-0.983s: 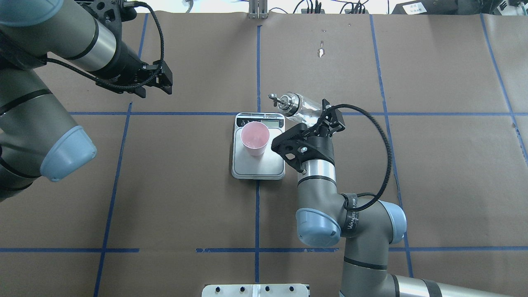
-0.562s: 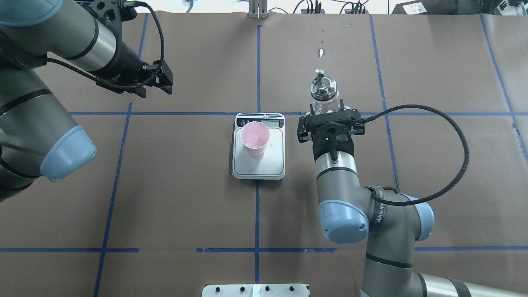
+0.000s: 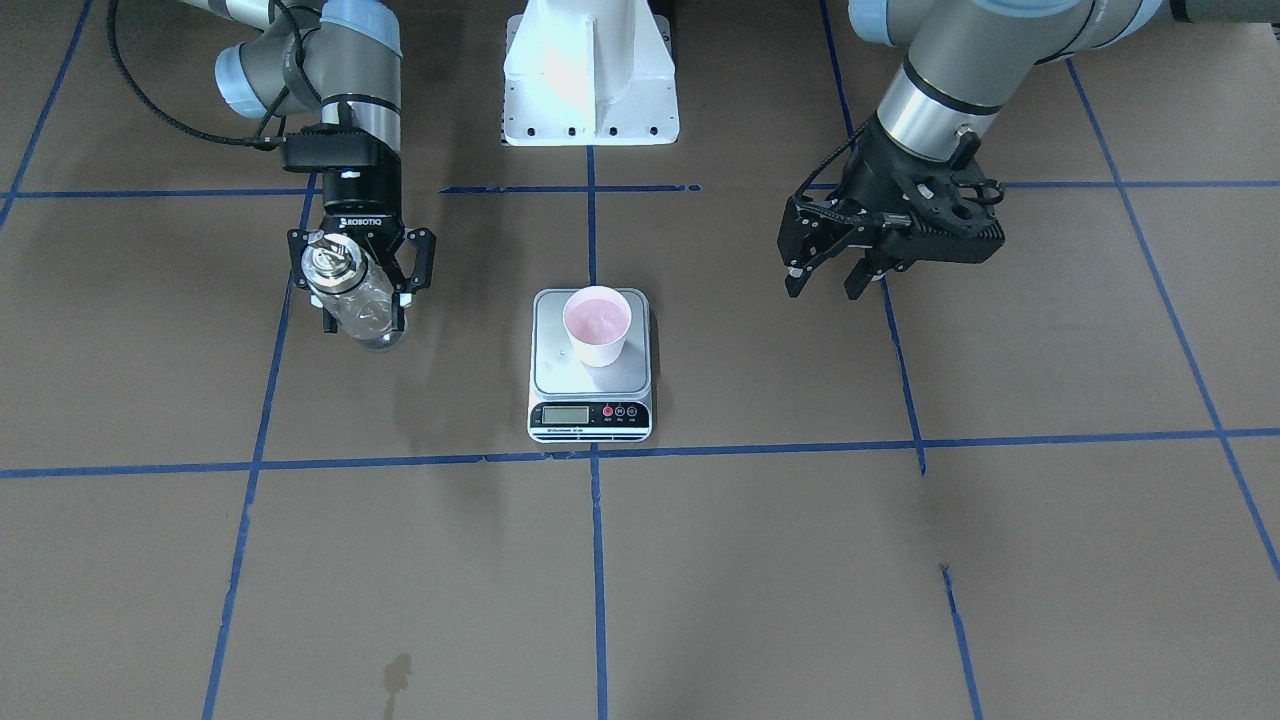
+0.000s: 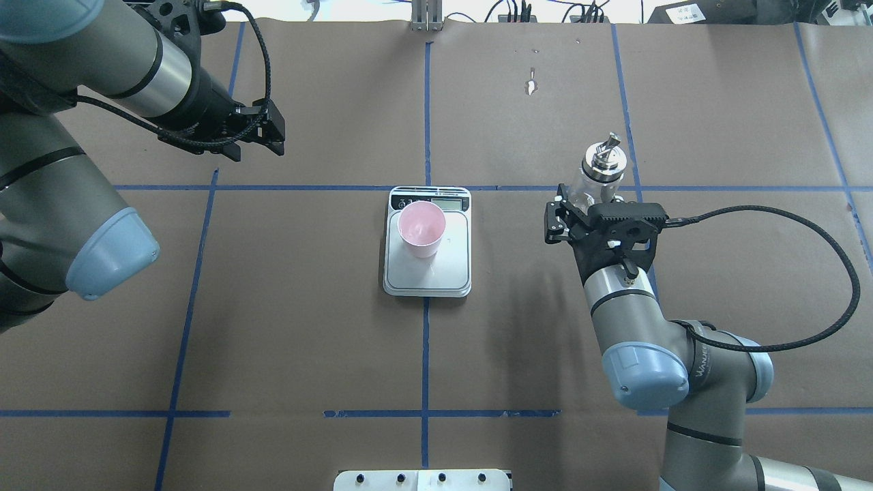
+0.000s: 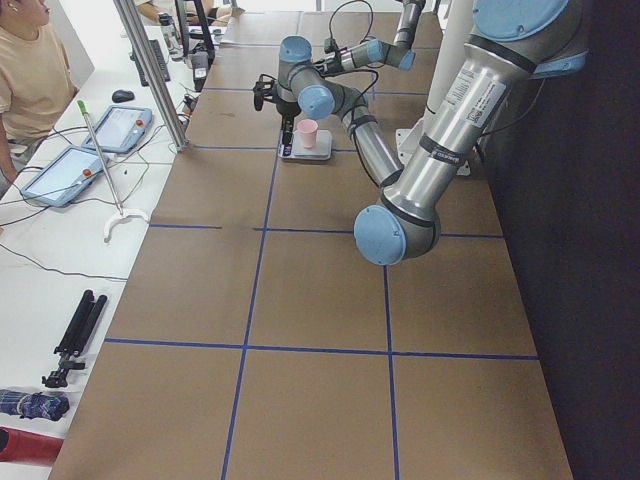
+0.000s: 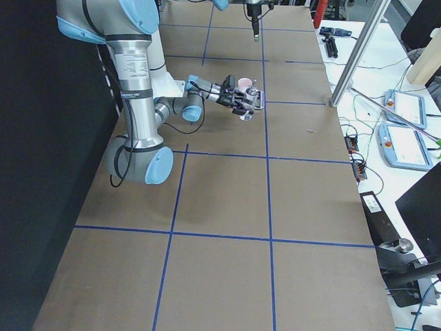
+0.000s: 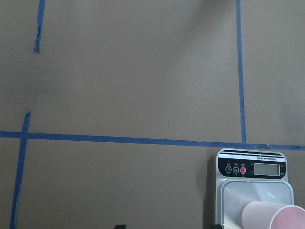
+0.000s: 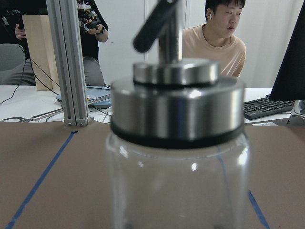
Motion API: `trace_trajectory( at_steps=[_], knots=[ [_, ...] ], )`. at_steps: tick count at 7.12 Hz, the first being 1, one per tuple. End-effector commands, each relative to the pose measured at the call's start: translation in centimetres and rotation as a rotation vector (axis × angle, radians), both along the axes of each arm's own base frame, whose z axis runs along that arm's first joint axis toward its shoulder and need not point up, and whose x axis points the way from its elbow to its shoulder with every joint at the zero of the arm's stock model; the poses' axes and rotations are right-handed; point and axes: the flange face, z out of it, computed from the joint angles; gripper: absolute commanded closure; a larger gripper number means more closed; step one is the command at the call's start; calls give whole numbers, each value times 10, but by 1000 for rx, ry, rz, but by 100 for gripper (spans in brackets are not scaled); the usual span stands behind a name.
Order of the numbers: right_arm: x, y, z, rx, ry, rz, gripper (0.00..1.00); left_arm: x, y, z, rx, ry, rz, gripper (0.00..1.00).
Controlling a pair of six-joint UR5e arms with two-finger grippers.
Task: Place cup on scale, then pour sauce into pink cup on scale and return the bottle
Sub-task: 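Carry the upright bottle with the right gripper back toward its spot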
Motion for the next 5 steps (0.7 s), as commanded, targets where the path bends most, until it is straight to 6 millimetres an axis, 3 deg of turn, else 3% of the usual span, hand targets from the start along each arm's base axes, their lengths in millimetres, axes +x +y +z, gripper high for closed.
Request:
trace_trajectory(
  at_steps=[1,2,4,5],
  knots=[
    [13,-2,43,-28,37,24,100,-5,6,-7,6,7,-2,33],
    [16,-4,50,-36,9,39,100,-6,6,-8,-11,8,-13,33],
    [14,-8,112,-27,-23,47,100,-6,5,-8,-10,7,-15,33],
    [19,-10,117,-12,-33,53,100,-7,5,-8,-10,8,-18,33]
  ],
)
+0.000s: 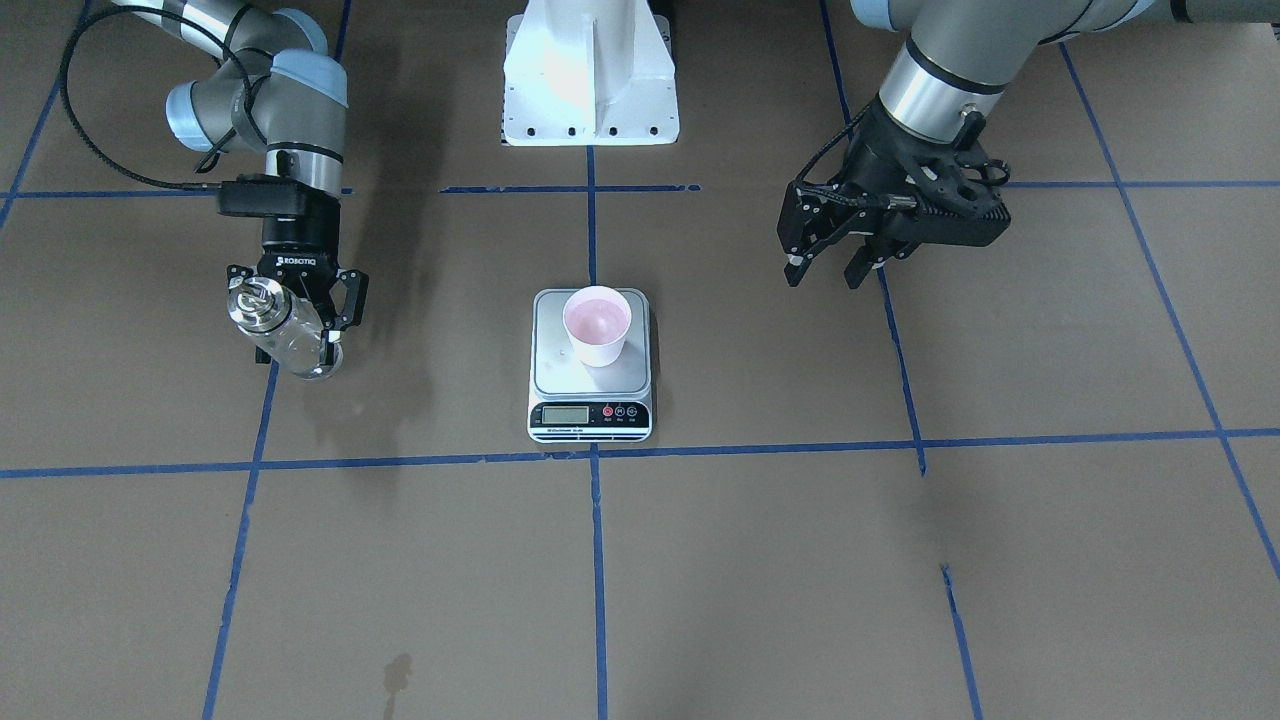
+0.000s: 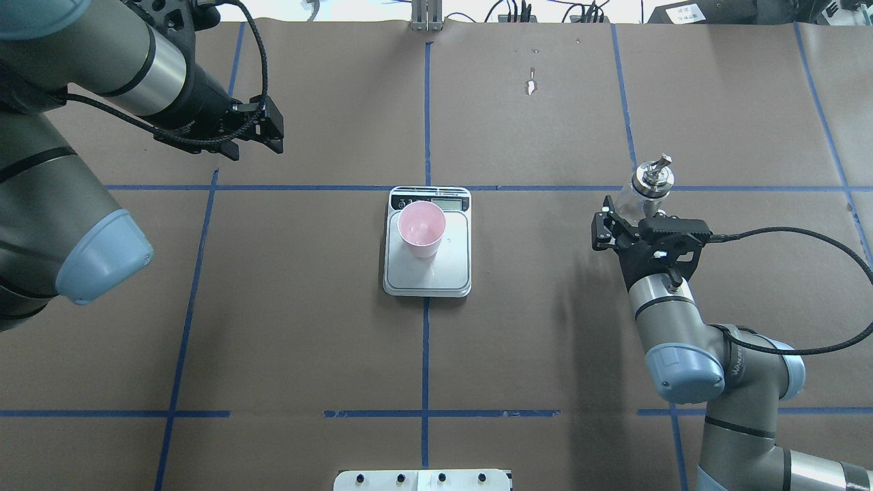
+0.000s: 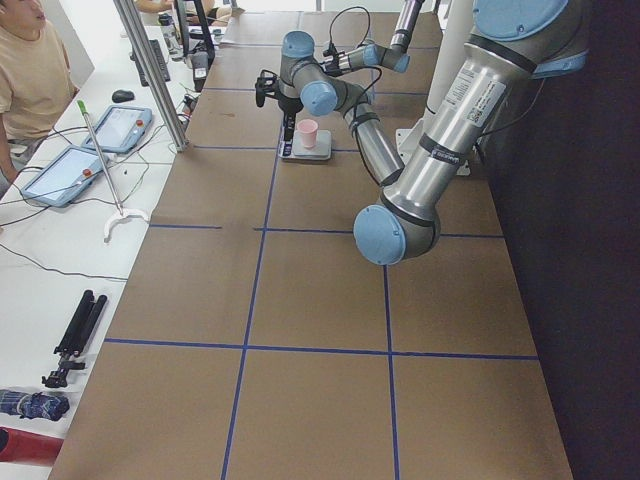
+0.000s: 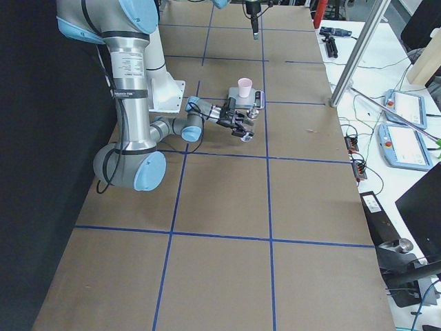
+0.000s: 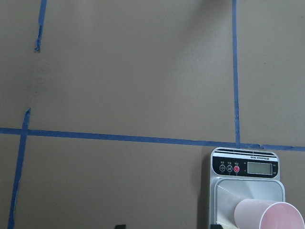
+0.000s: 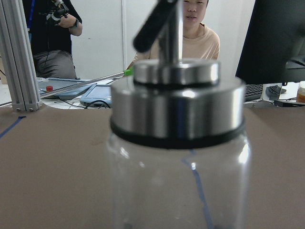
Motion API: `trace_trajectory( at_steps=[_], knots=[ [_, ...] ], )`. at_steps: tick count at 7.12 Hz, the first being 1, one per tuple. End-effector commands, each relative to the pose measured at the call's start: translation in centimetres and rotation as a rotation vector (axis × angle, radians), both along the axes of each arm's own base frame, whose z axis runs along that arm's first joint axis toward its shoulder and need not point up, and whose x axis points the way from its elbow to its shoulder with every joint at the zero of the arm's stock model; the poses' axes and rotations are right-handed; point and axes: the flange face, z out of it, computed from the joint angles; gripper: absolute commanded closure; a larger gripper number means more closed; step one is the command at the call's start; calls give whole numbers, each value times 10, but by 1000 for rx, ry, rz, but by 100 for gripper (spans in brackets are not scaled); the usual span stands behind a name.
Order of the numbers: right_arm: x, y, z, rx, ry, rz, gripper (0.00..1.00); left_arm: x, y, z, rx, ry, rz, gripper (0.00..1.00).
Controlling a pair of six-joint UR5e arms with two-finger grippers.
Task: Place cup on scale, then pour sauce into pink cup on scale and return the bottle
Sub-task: 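Carry the upright bottle with the right gripper back toward its spot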
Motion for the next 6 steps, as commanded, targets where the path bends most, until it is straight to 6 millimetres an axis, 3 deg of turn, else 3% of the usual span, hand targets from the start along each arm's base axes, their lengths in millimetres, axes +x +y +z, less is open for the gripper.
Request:
trace_trajectory(
  at_steps=[1,5,6],
  knots=[
    [4,-4,41,22,29,37,100,-3,1,-2,2,3,-4,33],
    [2,-4,45,28,17,40,100,-6,-1,-2,4,2,-9,33],
    [0,-4,55,21,34,40,100,-7,-1,-2,4,2,-12,33]
  ],
)
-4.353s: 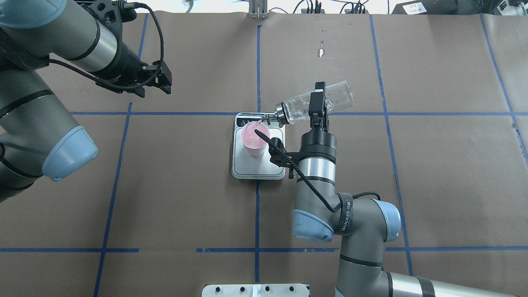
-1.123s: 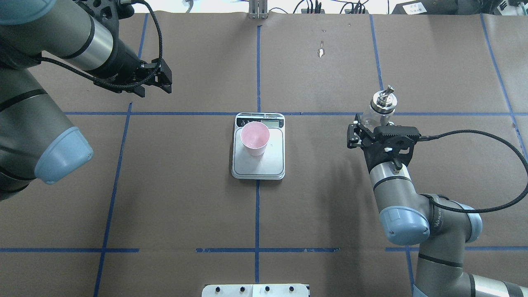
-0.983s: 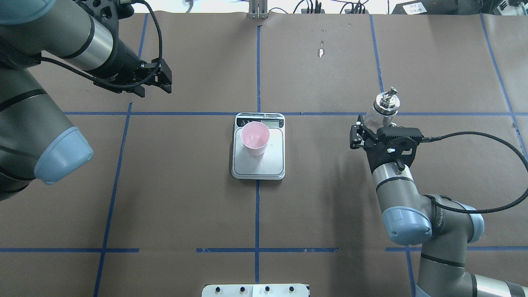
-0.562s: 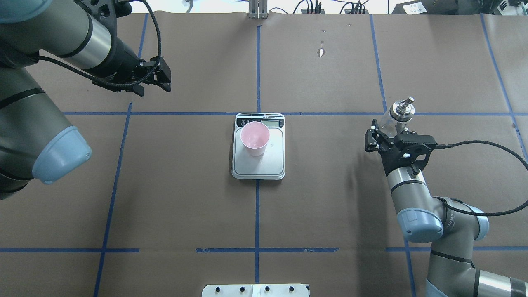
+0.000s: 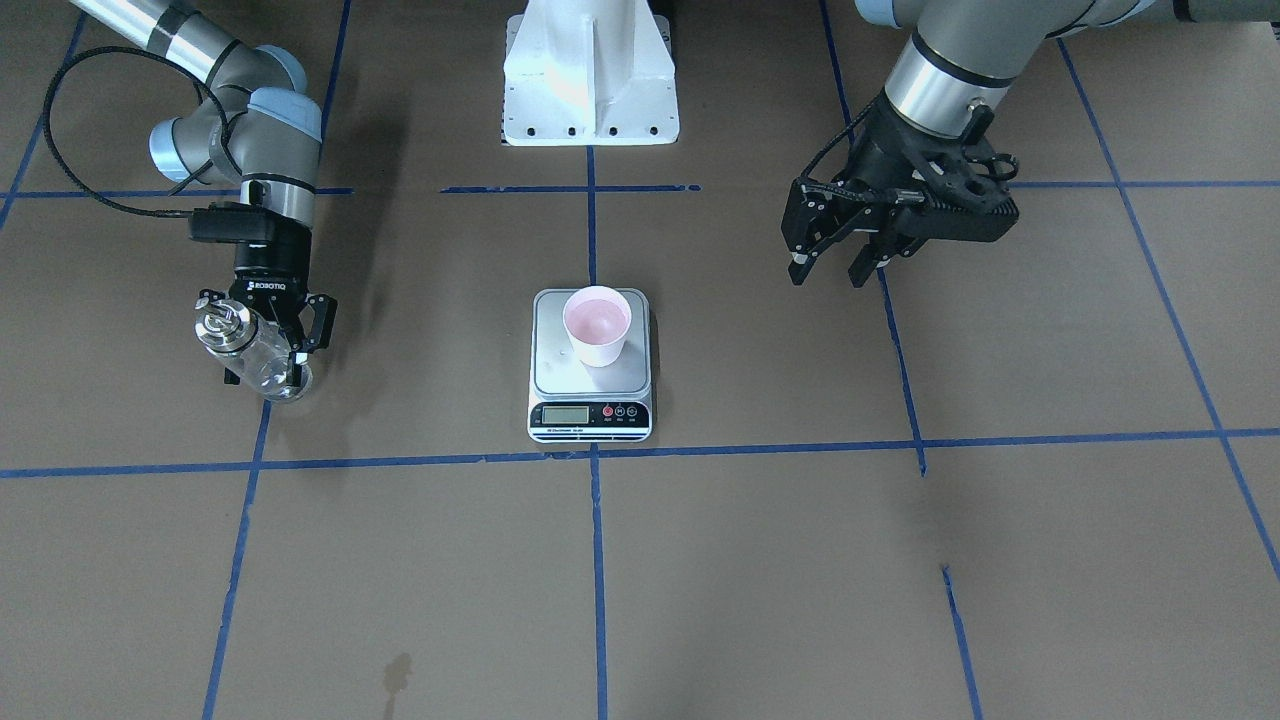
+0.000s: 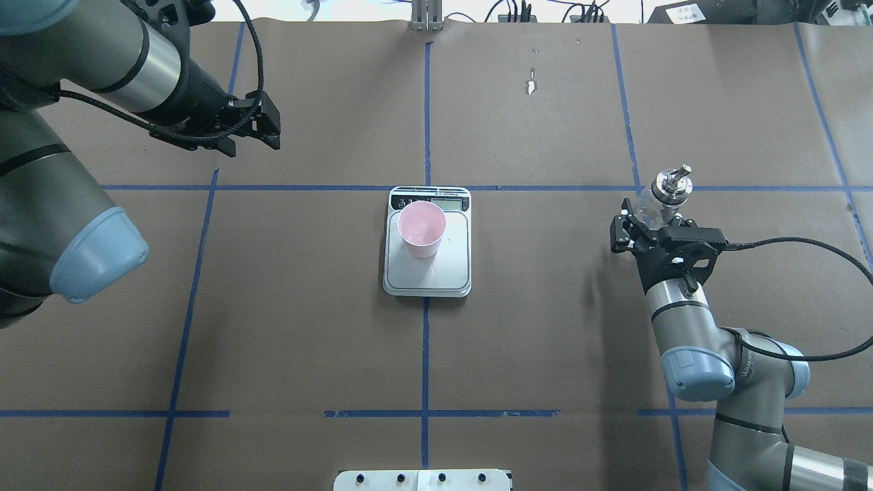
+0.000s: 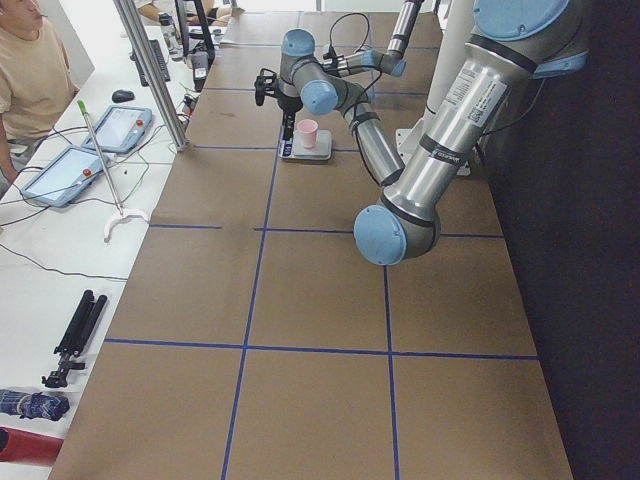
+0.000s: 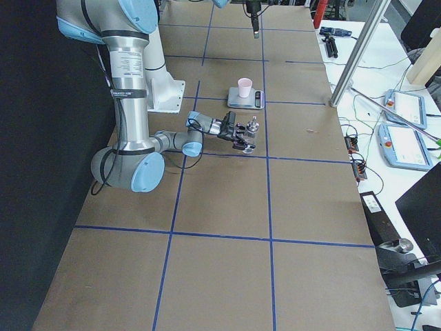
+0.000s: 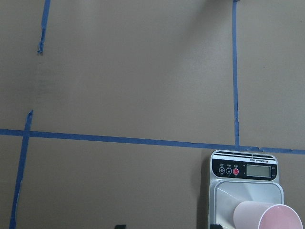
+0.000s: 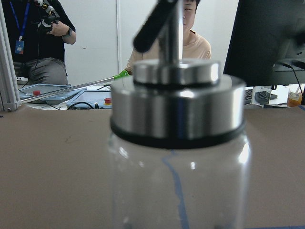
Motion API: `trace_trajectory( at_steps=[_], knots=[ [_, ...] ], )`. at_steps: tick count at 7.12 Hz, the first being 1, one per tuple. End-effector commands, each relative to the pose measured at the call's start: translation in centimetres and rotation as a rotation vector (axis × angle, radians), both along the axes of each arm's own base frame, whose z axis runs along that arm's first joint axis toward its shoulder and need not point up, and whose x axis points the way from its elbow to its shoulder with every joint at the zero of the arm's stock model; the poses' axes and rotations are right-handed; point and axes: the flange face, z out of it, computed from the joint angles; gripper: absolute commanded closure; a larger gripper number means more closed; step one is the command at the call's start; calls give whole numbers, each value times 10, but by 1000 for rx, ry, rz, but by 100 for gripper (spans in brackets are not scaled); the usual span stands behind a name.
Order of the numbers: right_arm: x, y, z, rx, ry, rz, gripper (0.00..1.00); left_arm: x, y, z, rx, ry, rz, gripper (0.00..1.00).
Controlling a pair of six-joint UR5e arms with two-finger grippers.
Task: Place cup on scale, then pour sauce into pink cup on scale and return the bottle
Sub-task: 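Carry the upright bottle with the right gripper back toward its spot, then lower the glass sauce bottle onto the table with the right gripper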
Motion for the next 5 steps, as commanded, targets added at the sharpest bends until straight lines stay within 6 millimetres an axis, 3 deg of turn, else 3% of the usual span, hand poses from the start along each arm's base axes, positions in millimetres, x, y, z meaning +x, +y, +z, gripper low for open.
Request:
trace_trajectory(
  at_steps=[1,5],
  knots=[
    [-2,0,9,-4,17,-1,100,-1,-1,-1,1,2,-2,33],
    [-2,0,9,-7,17,-3,100,-3,-1,-2,2,4,-4,33]
  ],
)
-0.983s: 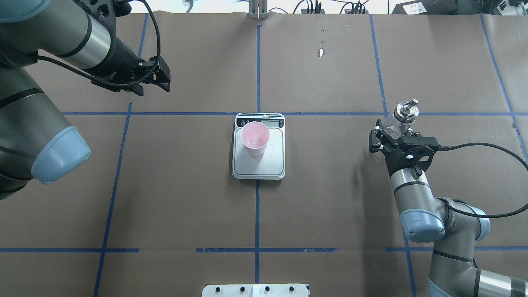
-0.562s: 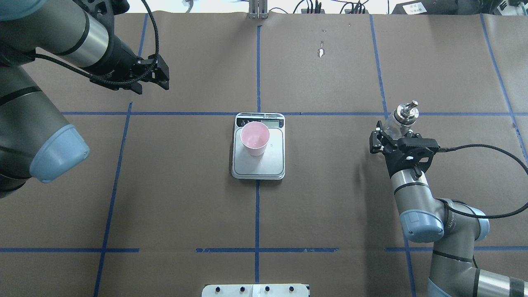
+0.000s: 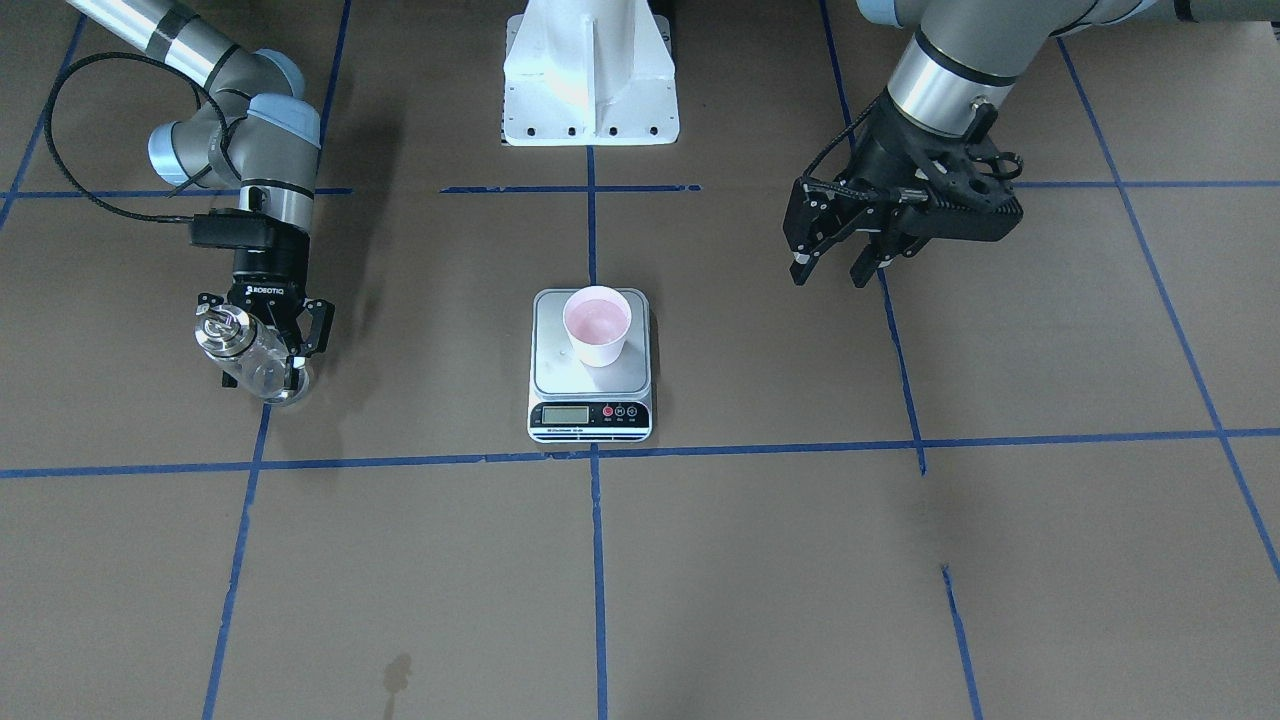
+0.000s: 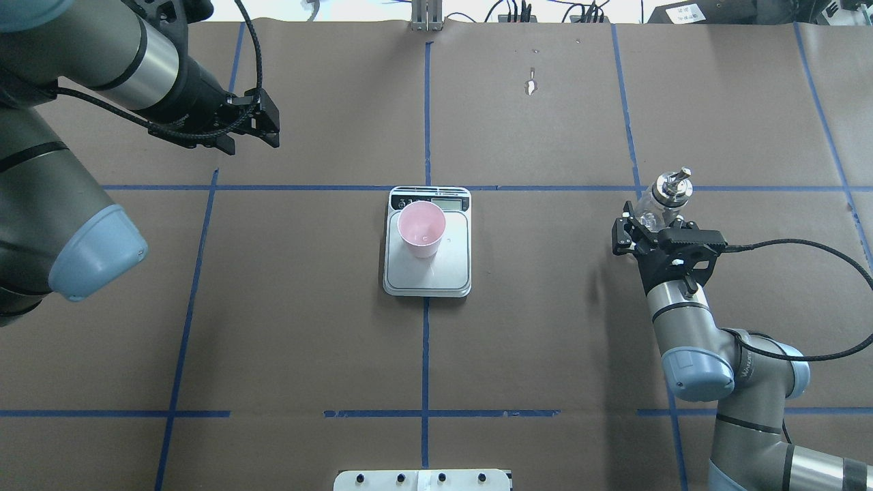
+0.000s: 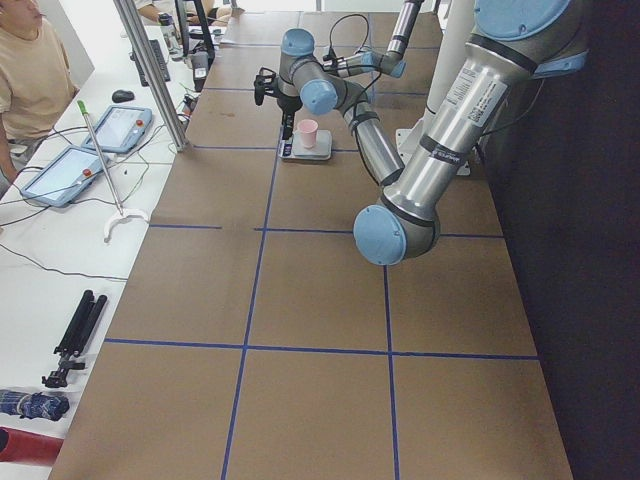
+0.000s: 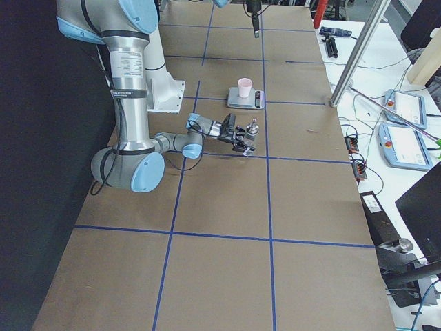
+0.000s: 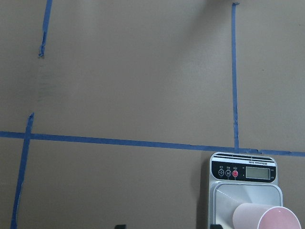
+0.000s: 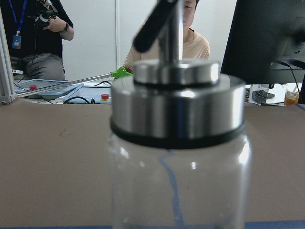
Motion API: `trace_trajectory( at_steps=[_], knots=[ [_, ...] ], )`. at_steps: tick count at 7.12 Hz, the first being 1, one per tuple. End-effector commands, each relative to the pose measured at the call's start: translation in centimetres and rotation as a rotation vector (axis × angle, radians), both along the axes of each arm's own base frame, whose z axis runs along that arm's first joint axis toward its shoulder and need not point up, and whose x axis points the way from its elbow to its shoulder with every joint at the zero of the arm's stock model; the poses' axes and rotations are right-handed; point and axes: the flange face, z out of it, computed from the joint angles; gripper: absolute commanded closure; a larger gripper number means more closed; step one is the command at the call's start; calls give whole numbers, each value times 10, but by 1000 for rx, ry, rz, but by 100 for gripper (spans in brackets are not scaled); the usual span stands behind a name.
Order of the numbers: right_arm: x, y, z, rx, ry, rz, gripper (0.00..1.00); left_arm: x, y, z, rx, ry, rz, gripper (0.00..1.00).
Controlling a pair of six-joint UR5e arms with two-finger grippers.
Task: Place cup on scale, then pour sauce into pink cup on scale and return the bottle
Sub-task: 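Lower the glass sauce bottle onto the table with the right gripper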
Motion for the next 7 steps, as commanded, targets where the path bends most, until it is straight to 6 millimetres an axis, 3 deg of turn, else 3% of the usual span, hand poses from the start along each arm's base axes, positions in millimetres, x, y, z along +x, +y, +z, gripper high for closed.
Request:
trace_trajectory(
  at_steps=[1,7],
  knots=[
    [-1,0,1,0,3,0,100,0,1,-2,3,2,1,33],
    [-4,5,2,-1,-1,-6,100,-1,2,-4,5,6,0,33]
  ],
)
